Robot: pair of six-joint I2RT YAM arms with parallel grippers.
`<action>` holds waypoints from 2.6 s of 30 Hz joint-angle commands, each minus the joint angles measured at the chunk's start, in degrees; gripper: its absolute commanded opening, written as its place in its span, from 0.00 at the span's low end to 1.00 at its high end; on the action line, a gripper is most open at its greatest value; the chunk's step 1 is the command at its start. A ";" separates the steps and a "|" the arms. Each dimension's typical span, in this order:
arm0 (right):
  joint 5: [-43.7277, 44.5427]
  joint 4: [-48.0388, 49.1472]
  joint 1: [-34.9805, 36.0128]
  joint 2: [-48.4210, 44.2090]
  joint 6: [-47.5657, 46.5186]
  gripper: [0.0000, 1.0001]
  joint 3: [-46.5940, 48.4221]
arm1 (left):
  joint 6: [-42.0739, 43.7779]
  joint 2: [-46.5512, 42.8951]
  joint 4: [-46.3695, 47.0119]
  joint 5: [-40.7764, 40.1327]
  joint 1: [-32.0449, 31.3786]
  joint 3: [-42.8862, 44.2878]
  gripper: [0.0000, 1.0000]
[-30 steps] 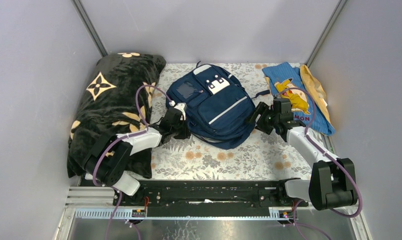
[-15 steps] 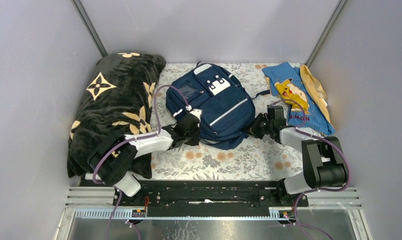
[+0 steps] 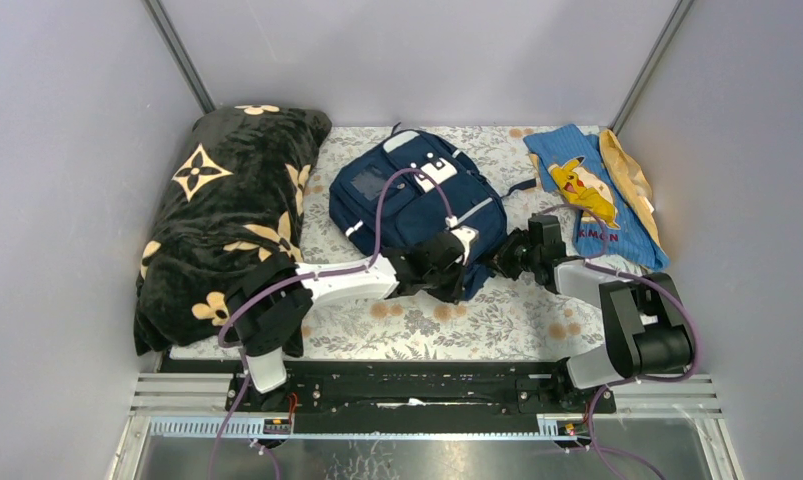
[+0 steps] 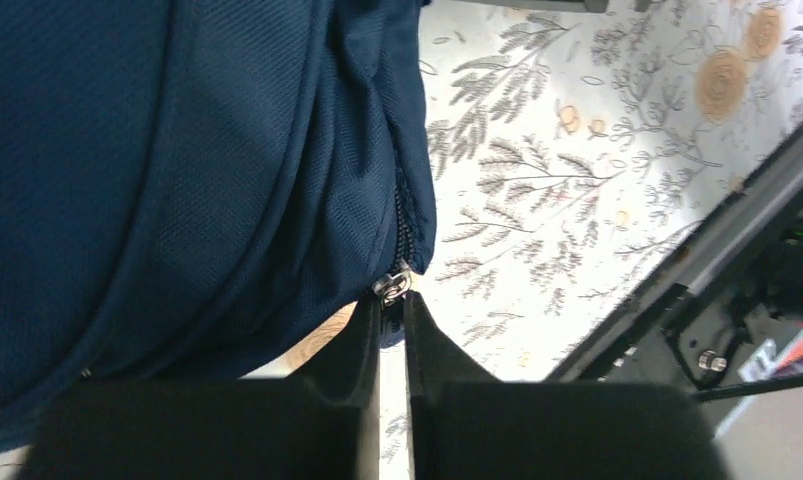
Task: Pack the student bag
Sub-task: Zip the student bag at the center of the board.
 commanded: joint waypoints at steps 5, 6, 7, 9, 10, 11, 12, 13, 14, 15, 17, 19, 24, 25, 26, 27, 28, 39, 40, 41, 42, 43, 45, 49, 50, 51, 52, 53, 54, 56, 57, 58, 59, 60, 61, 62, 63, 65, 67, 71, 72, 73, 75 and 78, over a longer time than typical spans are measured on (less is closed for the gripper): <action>9.41 -19.30 1.71 -12.76 -9.40 0.54 4.58 | 8.07 -5.56 -5.39 2.97 -3.06 4.76 0.64; 11.15 -21.09 1.59 -14.57 -10.86 0.54 4.68 | 10.12 -7.32 -6.57 1.29 -2.89 4.24 0.67; 12.94 -23.09 1.61 -16.34 -12.36 0.55 5.00 | 12.32 -8.91 -7.20 0.20 -2.68 3.39 0.68; 15.47 -25.88 1.61 -19.05 -14.77 0.55 5.35 | 17.58 -11.78 -7.79 -1.67 -2.29 1.24 0.70; 16.36 -27.07 1.61 -20.11 -15.59 0.56 5.45 | 20.03 -12.67 -7.75 -3.07 -2.17 0.06 0.70; 16.84 -27.82 1.61 -20.93 -15.99 0.56 5.45 | 22.81 -13.31 -7.63 -3.97 -2.22 -0.94 0.70; 16.94 -28.28 1.61 -21.60 -16.24 0.56 5.31 | 25.17 -13.71 -7.34 -4.89 -2.20 -1.83 0.70; 17.07 -28.86 1.61 -22.07 -16.31 0.57 5.20 | 27.72 -13.89 -7.08 -5.75 -2.17 -2.44 0.68; 17.12 -29.26 1.61 -22.45 -16.15 0.57 5.06 | 30.44 -13.72 -7.05 -6.27 -2.17 -2.66 0.66; 17.19 -29.41 1.60 -22.83 -15.84 0.57 4.81 | 32.11 -13.47 -6.69 -7.62 -2.16 -2.88 0.65; 17.09 -29.35 1.60 -23.45 -15.25 0.58 4.34 | 35.49 -12.49 -5.54 -10.82 -2.14 -3.56 0.64; 16.55 -28.91 1.61 -23.64 -14.67 0.58 3.93 | 39.30 -11.32 -4.24 -12.27 -2.15 -4.57 0.64; 15.51 -28.55 1.63 -23.41 -14.49 0.59 3.35 | 44.20 -9.44 1.47 -13.05 -2.06 -6.18 0.66; 15.42 -28.47 1.61 -23.31 -14.62 0.59 3.30 | 44.76 -8.93 2.62 -12.64 -2.05 -6.43 0.65; 15.37 -28.48 1.61 -23.11 -14.73 0.59 3.31 | 45.10 -8.31 3.50 -12.75 -1.98 -6.47 0.65; 15.29 -28.79 1.61 -22.98 -14.85 0.59 3.45 | 45.27 -7.55 4.33 -12.93 -1.90 -6.46 0.65; 15.09 -29.17 1.60 -22.87 -15.21 0.59 3.64 | 45.26 -6.83 5.05 -12.94 -1.55 -6.37 0.64; 3.96 -25.29 1.78 -24.73 -16.93 0.66 0.96 | 41.55 -1.03 3.03 -3.35 6.25 -1.16 0.00; 3.36 -25.05 1.79 -24.89 -16.91 0.66 0.89 | 41.14 -1.91 2.72 -1.85 6.82 -1.04 0.00; 3.19 -25.01 1.86 -25.03 -16.73 0.66 0.91 | 40.77 -3.04 2.73 -1.08 7.29 -1.10 0.00; 3.27 -25.01 1.85 -25.34 -16.70 0.66 1.14 | 40.54 -4.43 2.83 -0.52 7.62 -1.21 0.00; 3.75 -25.30 1.79 -25.46 -16.63 0.66 1.56 | 40.40 -5.86 2.95 -0.04 7.89 -1.32 0.00; 5.80 -25.44 1.83 -25.58 -15.58 0.68 2.47 | 39.85 -9.48 3.86 -0.12 8.64 -2.27 0.00; 7.77 -21.75 0.93 -23.17 -12.14 0.80 3.88 | 38.55 -16.66 7.91 -0.26 10.44 -6.32 0.00; 6.44 -20.54 0.53 -21.59 -11.30 0.81 4.67 | 38.34 -18.17 9.34 -0.53 10.65 -7.64 0.00; 4.95 -19.27 0.12 -19.76 -10.14 0.82 5.47 | 38.30 -19.30 9.80 -0.59 10.81 -8.89 0.00; 3.55 -17.75 -0.17 -18.04 -8.98 0.82 6.14 | 38.11 -20.44 11.05 -0.68 10.91 -9.82 0.00; 2.48 -15.68 -0.23 -16.32 -7.91 0.81 6.57 | 37.80 -20.97 11.43 -0.70 11.03 -10.58 0.00; 2.21 -13.31 -0.23 -14.74 -6.95 0.80 6.94 | 37.52 -21.28 11.46 -0.62 11.16 -11.14 0.00; 3.33 -10.87 -0.33 -11.94 -5.95 0.77 8.10 | 36.75 -21.57 10.71 -0.56 11.21 -11.75 0.00; 3.62 -10.28 -0.51 -10.89 -5.75 0.77 8.75 | 36.35 -21.80 10.40 -0.19 11.22 -12.02 0.00; 3.73 -9.61 -0.64 -9.86 -5.59 0.76 9.37 | 36.05 -22.07 10.18 0.10 11.22 -12.36 0.00; 3.78 -9.07 -0.86 -9.08 -5.42 0.74 9.98 | 35.61 -22.43 10.20 0.24 11.22 -12.97 0.00; 3.58 -8.30 -0.97 -8.52 -5.33 0.70 10.63 | 35.44 -22.84 10.40 0.28 11.22 -13.49 0.00; 3.52 -7.49 -1.02 -8.12 -5.30 0.69 11.18 | 35.34 -23.28 10.66 0.21 11.27 -13.93 0.00; 3.57 -6.98 -1.05 -7.64 -5.31 0.68 11.67 | 35.25 -23.77 10.85 0.08 11.30 -14.33 0.00; 3.65 -6.59 -1.03 -6.48 -5.41 0.68 12.26 | 35.14 -24.21 11.04 0.10 11.31 -14.65 0.00; 4.30 -6.90 -1.13 -3.72 -5.69 0.66 13.71 | 34.93 -24.85 11.12 0.17 11.40 -14.99 0.00; 3.86 -6.89 -1.19 -0.28 -6.23 0.63 15.23 | 34.89 -25.31 11.10 0.44 11.48 -15.24 0.00; -0.23 -3.43 -1.20 4.71 -5.36 0.55 17.25 | 34.80 -25.77 11.16 1.11 11.58 -15.89 0.00; -0.82 -1.98 -1.20 5.01 -4.74 0.50 17.10 | 34.80 -25.77 11.18 1.15 11.57 -16.15 0.00; -1.15 -0.74 -1.22 5.01 -4.40 0.45 17.03 | 34.76 -25.74 11.12 1.15 11.65 -16.37 0.00; -1.69 0.50 -1.21 4.64 -4.39 0.28 17.57 | 34.56 -25.52 10.89 1.44 11.66 -16.60 0.00; -2.31 0.07 -1.22 3.29 -6.02 0.06 20.09 | 34.26 -25.72 11.15 2.32 11.71 -17.16 0.00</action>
